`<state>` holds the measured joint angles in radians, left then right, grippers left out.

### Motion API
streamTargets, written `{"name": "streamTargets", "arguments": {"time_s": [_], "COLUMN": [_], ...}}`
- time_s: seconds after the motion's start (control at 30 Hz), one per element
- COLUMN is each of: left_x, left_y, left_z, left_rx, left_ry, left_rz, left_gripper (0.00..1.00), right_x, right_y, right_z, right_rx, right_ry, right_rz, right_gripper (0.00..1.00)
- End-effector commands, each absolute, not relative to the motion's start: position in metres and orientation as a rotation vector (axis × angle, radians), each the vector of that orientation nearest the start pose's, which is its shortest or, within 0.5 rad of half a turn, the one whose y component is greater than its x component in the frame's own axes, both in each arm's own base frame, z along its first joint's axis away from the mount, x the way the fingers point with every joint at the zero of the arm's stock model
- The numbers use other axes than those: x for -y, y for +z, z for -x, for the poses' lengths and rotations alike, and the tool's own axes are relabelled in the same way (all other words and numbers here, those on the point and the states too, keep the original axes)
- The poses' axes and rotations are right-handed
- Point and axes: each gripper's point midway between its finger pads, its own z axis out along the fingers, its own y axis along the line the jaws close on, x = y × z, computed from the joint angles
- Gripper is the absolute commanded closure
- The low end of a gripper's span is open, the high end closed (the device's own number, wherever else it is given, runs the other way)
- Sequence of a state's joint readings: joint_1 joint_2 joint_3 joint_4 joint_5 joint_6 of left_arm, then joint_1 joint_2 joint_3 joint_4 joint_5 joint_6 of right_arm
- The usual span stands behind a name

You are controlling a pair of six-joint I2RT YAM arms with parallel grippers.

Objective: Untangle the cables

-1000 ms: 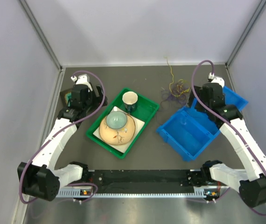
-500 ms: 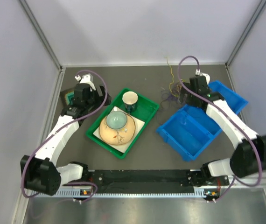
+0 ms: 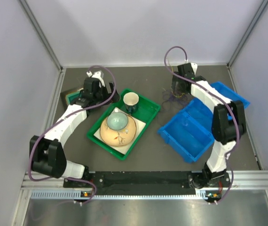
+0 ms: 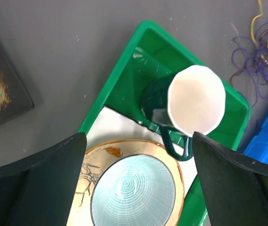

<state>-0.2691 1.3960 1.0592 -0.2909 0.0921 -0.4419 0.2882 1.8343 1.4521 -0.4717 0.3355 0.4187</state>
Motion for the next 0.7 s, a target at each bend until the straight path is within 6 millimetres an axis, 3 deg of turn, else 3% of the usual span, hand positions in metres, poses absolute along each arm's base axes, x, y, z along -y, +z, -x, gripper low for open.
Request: {"name": "streamTargets", "arguments": {"time_s": [0.0, 0.07, 0.1, 0.17, 0.2, 0.27, 0.3, 0.4, 0.43, 0.5, 0.53, 0.57, 0.67], "left_x": [0.151, 0.151, 0.150, 0.155, 0.155, 0.159, 0.162, 0.171, 0.173, 0.181, 0.185, 0.189, 0.199], "left_y": [0.218, 0.234, 0.239, 0.257, 0.264, 0.279, 0.283, 0.293, 0.298, 0.295, 0.297, 0.300, 0.298], "left_z": [-0.398, -0.404, -0.405, -0.408, -0.409, -0.414, -0.414, -0.419, -0.421, -0.424, -0.424, -0.427, -0.433], "left_rx": [-2.122, -2.091, -2.082, -2.040, -2.019, -1.964, -1.955, -1.941, -1.932, -1.944, -1.940, -1.927, -1.926], "left_ry": [-0.523, -0.510, -0.506, -0.531, -0.536, -0.568, -0.588, -0.639, -0.653, -0.694, -0.719, -0.741, -0.808], "left_rz": [0.053, 0.028, 0.021, -0.004, -0.004, -0.003, -0.008, -0.019, -0.023, -0.038, -0.053, -0.054, -0.052], "left_gripper": [0.01, 0.01, 0.01, 0.01, 0.01, 0.01, 0.01, 0.01, 0.01, 0.01, 0.01, 0.01, 0.01], "right_x": [-0.086, -0.093, -0.096, -0.097, -0.096, -0.096, -0.097, -0.102, -0.105, -0.114, -0.119, -0.127, -0.152], "right_y": [0.116, 0.115, 0.104, 0.105, 0.092, 0.099, 0.101, 0.147, 0.185, 0.225, 0.256, 0.292, 0.374], "right_z": [-0.500, -0.513, -0.516, -0.528, -0.531, -0.541, -0.542, -0.551, -0.552, -0.551, -0.551, -0.544, -0.524], "right_rx": [-2.324, -2.326, -2.348, -2.333, -2.354, -2.340, -2.345, -2.256, -2.189, -2.118, -2.054, -1.992, -1.828], "right_ry": [-0.128, -0.076, -0.066, -0.069, -0.088, -0.074, -0.063, -0.006, 0.035, 0.108, 0.150, 0.222, 0.379], "right_rz": [-0.293, -0.290, -0.285, -0.290, -0.284, -0.291, -0.299, -0.300, -0.297, -0.269, -0.254, -0.220, -0.144], "right_gripper": [0.06, 0.12, 0.26, 0.41, 0.66, 0.97, 1.00, 1.00, 1.00, 1.00, 1.00, 1.00, 1.00]}}
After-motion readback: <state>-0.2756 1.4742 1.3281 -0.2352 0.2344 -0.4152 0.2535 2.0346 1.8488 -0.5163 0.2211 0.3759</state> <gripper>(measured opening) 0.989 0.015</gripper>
